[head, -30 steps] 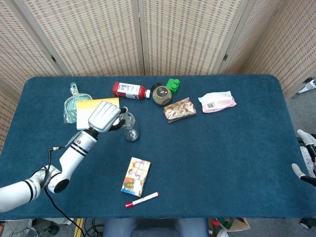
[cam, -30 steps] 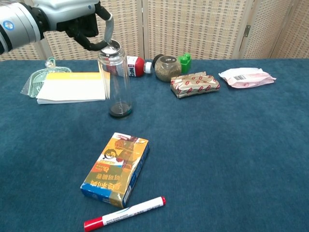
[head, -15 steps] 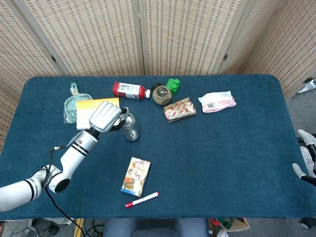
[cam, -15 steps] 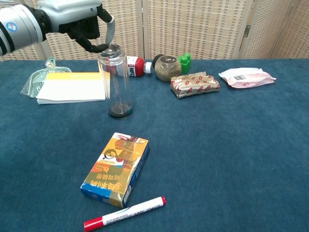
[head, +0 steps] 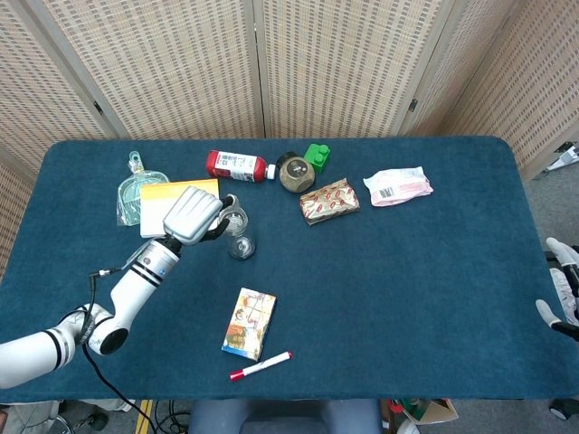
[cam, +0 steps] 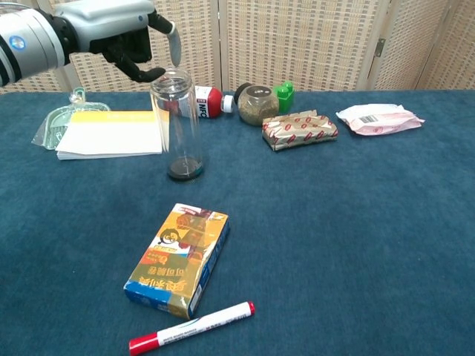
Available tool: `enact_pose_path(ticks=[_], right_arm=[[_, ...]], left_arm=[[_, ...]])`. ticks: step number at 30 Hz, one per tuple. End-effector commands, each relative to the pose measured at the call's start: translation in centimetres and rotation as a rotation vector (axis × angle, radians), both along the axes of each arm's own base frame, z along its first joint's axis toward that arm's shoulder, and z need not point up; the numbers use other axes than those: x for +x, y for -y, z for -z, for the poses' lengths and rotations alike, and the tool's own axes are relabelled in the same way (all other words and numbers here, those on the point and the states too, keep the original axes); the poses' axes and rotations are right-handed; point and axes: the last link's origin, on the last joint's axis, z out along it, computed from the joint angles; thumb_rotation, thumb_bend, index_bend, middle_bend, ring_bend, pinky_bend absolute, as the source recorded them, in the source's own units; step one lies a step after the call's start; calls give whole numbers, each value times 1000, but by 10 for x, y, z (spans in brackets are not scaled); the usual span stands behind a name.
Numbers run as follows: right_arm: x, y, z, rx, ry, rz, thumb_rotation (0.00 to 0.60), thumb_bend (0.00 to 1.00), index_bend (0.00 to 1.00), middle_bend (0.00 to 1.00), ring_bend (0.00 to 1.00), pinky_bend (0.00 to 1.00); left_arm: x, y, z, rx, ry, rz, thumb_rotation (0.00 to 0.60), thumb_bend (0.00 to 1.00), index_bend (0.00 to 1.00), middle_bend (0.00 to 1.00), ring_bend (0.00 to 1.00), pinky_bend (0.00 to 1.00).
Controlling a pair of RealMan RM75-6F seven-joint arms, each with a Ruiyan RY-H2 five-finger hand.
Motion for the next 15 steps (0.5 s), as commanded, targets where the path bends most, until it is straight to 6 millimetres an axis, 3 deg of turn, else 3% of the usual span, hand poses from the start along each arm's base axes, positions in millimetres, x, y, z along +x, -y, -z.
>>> enact_pose_path(ticks=[1,12,15], right_arm=[[0,0,0,0,0,0,600,286,19,130,78,234],[-2,1,-3,-7,-1,3,600,287,20,130,78,235],[-2,2,-4,-7,-2,3,600,286,20,130,78,235]], left_arm=[[1,1,0,1,2,2,600,446,386,990,956,1000],[-3,8,-13,35,52,-20,600,446,367,982,948,1000],[-13,15,-22,65,62,-64,600,446,364,916,892,1000]])
